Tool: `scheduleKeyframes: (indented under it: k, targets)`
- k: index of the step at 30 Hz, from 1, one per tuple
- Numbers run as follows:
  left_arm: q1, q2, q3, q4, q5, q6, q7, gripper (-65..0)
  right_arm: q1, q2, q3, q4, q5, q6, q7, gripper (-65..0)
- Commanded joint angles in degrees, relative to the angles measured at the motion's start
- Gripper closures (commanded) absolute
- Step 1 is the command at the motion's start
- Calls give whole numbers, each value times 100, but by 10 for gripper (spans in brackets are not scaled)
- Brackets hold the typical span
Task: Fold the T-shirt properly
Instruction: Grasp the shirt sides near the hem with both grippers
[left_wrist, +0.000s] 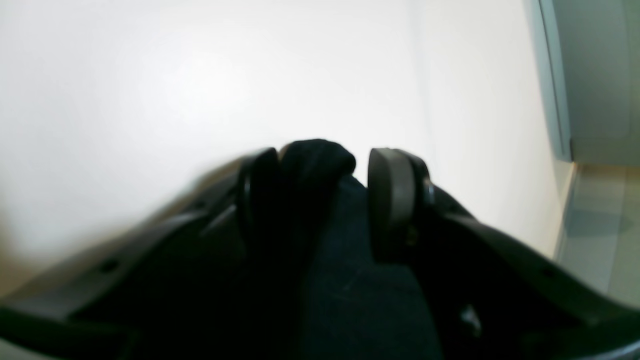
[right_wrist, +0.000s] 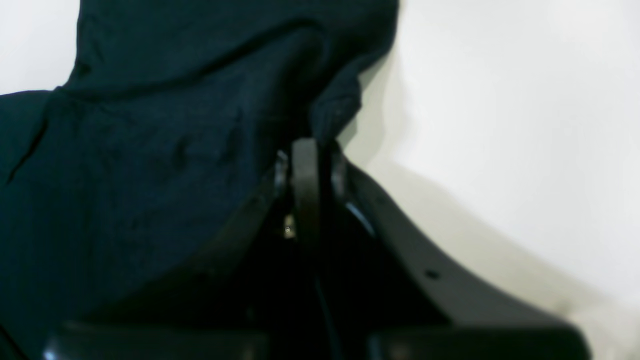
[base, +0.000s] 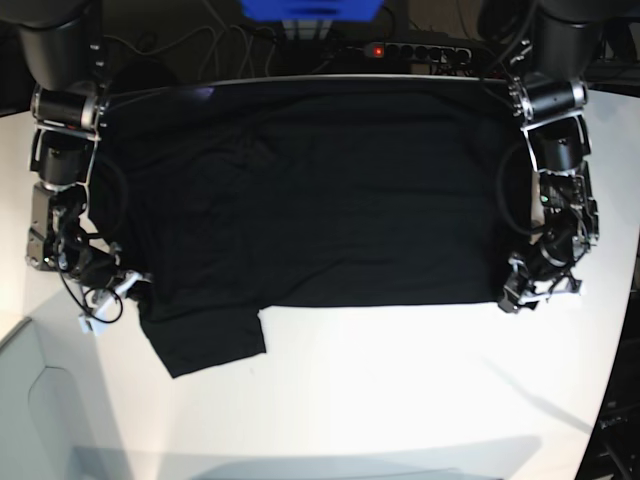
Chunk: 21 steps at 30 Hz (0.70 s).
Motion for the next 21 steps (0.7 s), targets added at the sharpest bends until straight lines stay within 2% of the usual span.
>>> scheduleKeyframes:
  k: [1, 5, 6, 8, 14, 21]
  targets:
    - [143, 86, 76, -119, 369, 367, 593, -252, 78, 52, -18, 15, -169, 62, -178, 0]
    - [108, 51, 68, -119, 396, 367, 593, -14, 78, 52, -18, 15, -169, 62, -178, 0]
    - [99, 42, 68, -119, 396, 367, 593, 0, 78, 52, -18, 24, -169, 62, -178, 0]
    - [64, 42, 68, 57, 396, 367, 584, -15, 86, 52, -18, 42, -169, 62, -178, 0]
    - [73, 68, 68, 989, 413, 429, 628, 0, 280, 61, -18, 42, -169, 62, -178, 0]
    - [90, 33, 68, 1499, 413, 429, 655, 0, 552, 132, -18, 42, -169, 62, -178, 0]
